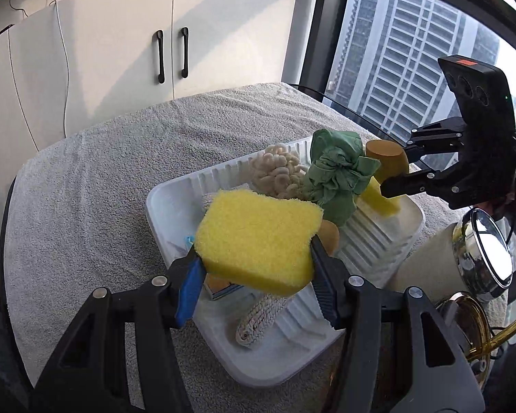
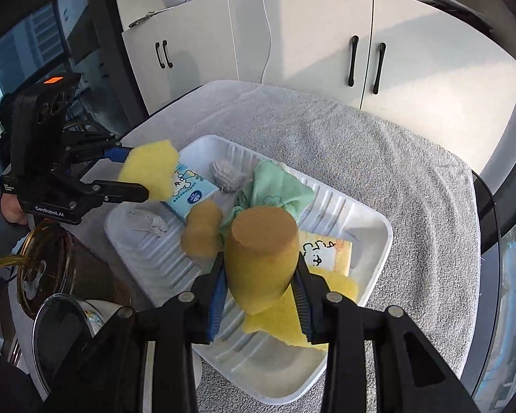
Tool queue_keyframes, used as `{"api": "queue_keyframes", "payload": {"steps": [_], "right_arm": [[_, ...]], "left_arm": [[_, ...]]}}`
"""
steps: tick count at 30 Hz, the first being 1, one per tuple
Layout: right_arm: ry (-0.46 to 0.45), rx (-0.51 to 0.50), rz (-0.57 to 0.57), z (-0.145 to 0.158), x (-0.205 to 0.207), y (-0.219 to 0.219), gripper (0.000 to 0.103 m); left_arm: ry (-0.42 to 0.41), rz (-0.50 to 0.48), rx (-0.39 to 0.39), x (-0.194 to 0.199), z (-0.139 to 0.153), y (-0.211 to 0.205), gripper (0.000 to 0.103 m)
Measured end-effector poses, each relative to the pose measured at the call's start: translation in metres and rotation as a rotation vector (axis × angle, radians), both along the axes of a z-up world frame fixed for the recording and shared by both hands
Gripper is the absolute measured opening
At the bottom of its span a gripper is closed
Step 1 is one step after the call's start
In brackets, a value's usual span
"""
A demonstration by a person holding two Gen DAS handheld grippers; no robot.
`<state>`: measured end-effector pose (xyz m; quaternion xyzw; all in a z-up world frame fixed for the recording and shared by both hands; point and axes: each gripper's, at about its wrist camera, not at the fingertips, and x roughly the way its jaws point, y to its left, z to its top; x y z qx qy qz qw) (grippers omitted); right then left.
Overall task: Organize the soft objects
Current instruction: 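Carry the yellow sponge and makeup sponge with both tools over the tray, then release the yellow sponge into the tray with left while right releases the makeup sponge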
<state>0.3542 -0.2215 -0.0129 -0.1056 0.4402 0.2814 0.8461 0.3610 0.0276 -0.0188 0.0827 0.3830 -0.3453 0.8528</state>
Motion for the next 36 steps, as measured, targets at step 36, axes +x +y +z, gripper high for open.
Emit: {"api": "queue_keyframes", "payload": {"steps": [36], "right_arm": [[0.020, -0.039, 0.119, -0.012, 0.004, 0.007, 0.040]], "left_arm": [[0.034, -0.005, 0.016, 0.003, -0.023, -0.007, 0.059]]}}
